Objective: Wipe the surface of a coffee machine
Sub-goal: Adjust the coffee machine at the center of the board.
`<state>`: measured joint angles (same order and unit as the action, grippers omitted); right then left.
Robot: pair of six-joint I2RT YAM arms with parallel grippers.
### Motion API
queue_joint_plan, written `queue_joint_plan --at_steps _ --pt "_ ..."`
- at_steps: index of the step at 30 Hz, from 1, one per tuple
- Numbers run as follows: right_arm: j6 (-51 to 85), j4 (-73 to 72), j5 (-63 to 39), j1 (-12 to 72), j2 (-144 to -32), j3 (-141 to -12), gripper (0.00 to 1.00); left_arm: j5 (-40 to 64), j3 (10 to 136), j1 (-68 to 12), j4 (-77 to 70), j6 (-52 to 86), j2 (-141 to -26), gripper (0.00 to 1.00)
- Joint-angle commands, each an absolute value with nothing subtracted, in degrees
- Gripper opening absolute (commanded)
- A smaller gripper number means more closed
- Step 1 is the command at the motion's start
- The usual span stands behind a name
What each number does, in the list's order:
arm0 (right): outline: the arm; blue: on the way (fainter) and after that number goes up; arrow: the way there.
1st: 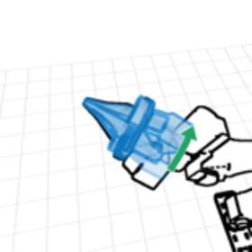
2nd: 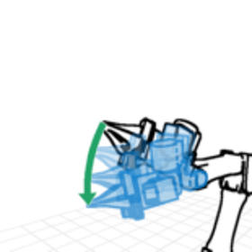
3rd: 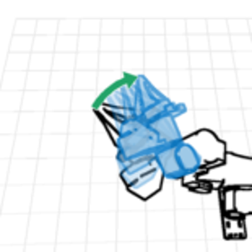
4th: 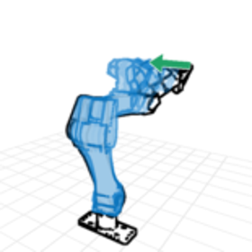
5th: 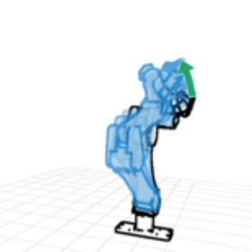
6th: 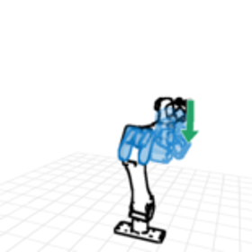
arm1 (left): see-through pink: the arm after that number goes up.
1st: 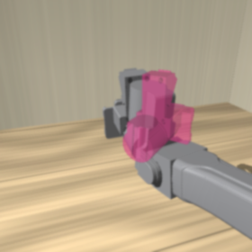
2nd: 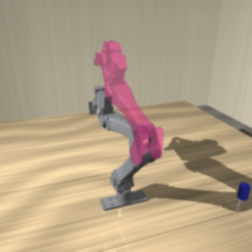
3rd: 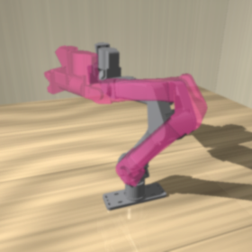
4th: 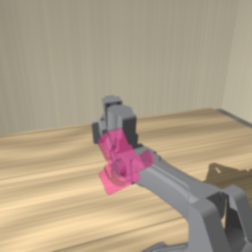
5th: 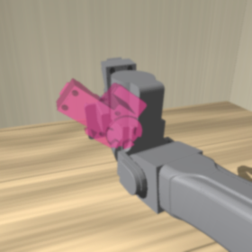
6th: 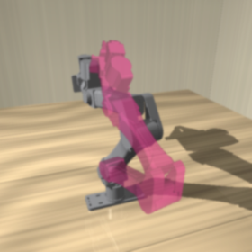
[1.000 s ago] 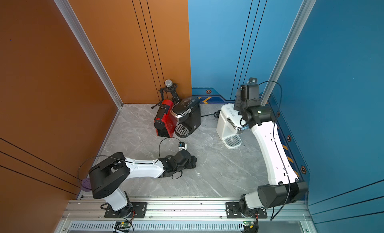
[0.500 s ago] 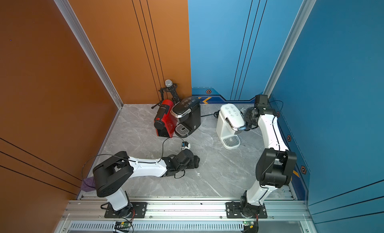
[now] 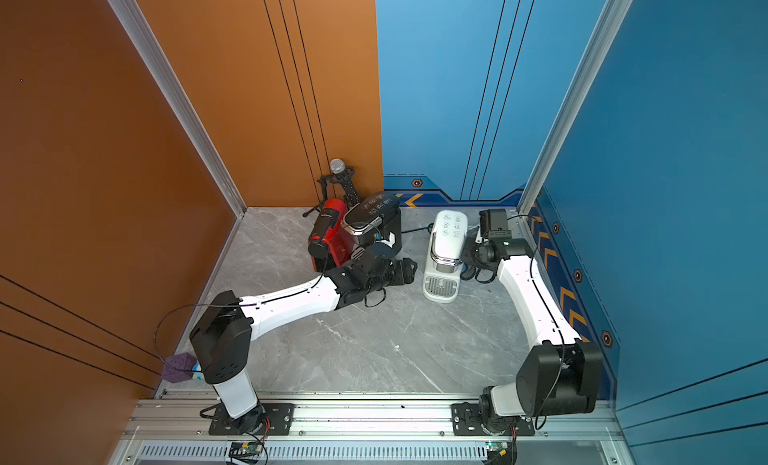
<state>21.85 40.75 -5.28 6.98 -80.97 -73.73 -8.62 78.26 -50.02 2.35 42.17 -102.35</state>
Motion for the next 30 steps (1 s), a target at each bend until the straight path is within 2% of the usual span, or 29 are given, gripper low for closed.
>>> queue_joint_plan --at_steps 1,5,9,14,17,24,28,30 --pt "22.75 39.89 -10.97 10.34 -77.75 -72.92 0.1 -7.19 78.29 -49.66 8.02 39.46 -103.56 0.81" --pt "22.85 40.42 -10.03 7.72 -73.32 -70.87 0.1 -7.37 76.88 -49.62 8.01 39.9 -102.75 0.81" --pt "23.11 40.44 -9.03 -0.31 -70.09 -68.17 0.11 -7.45 75.72 -49.66 8.02 40.29 -102.56 0.81" --pt "23.75 36.99 -7.86 -7.9 -73.0 -69.43 0.11 -6.87 75.66 -49.83 8.0 40.73 -103.58 0.81" --pt "25.06 33.25 -10.36 -9.62 -79.86 -74.16 0.11 -6.42 76.01 -50.17 8.0 41.28 -104.39 0.81" --pt "23.17 31.54 -35.31 -8.59 -104.88 -99.53 0.12 -5.85 78.55 -50.71 9.2 42.06 -106.64 0.8" --pt "20.48 33.04 -37.1 -10.56 -115.58 -109.05 0.12 -4.96 81.35 -50.97 10.28 42.14 -108.4 0.8" --pt "21.61 33.17 -41.67 -11.88 -122.7 -113.83 0.13 -4.74 82.4 -51.14 10.28 42.01 -109.29 0.8"
